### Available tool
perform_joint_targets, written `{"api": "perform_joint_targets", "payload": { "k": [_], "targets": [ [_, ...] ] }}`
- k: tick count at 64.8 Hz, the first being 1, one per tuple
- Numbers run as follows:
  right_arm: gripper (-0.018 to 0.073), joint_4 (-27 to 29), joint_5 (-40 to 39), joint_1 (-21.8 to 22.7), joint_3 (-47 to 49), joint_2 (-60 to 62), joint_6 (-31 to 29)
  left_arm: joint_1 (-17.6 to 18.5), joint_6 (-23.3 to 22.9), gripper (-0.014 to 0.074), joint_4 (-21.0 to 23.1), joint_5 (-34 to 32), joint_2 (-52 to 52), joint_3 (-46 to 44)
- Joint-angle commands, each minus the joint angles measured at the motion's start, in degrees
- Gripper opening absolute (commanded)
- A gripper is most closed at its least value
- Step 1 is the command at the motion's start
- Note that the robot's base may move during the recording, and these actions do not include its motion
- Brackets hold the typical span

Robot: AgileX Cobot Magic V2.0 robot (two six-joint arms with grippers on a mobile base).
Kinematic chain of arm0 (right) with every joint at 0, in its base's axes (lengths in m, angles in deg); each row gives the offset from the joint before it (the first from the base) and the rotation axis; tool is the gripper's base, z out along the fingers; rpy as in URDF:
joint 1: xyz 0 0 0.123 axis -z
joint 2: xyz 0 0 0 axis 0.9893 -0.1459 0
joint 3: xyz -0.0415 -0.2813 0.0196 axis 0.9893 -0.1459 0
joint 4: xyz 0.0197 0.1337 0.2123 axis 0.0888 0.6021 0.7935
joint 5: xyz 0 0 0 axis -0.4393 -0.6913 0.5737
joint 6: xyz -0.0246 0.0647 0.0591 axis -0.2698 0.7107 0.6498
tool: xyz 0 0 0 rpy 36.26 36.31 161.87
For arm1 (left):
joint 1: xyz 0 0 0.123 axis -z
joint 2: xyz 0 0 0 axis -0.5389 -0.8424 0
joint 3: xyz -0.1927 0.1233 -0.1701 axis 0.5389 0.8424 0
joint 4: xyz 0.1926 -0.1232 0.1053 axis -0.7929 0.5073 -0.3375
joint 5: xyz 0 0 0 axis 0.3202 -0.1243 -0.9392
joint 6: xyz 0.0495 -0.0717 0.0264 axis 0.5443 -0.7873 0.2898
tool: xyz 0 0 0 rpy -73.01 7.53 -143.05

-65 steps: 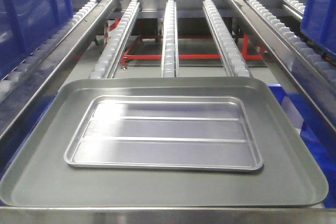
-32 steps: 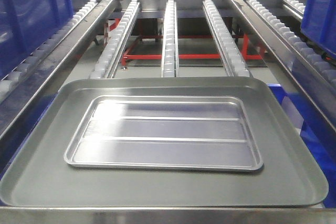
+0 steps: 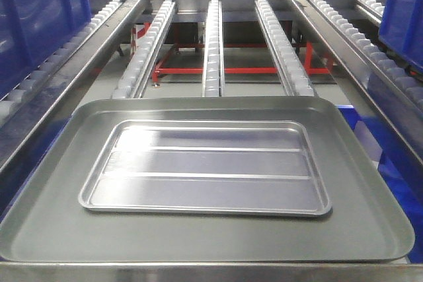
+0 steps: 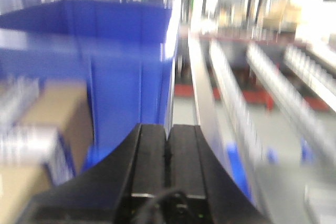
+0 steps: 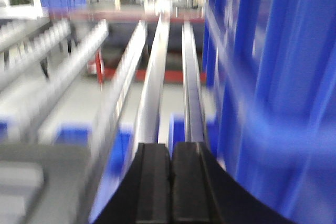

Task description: Grab silver tray and place in blue box

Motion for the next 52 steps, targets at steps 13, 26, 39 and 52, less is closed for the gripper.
{"api": "perform_joint_targets", "payload": {
  "k": [13,26,39,52],
  "targets": [
    [0.0086,-0.1,-3.1,-0.7,19.7,-8.2,1.4,0.4,-0.1,-0.0104,-9.0,11.4,-10.0,-26.2],
    [0.034,-0.1,-2.0,-7.0,27.3,-16.6,1.4,1.2,-0.1,-0.002,2.4,18.5,-20.4,-35.7],
    [0.041,-0.1,-1.1,-17.9,28.0,-23.7,1.4,8.5,-0.1,0.029,6.8,20.0,-26.8,-36.3],
    [0.0483,-0.1,1.5,-31.1,28.0,-34.0,1.4,21.5,-0.1,0.0393,9.7,21.3,-35.4,-36.3]
  ]
}}
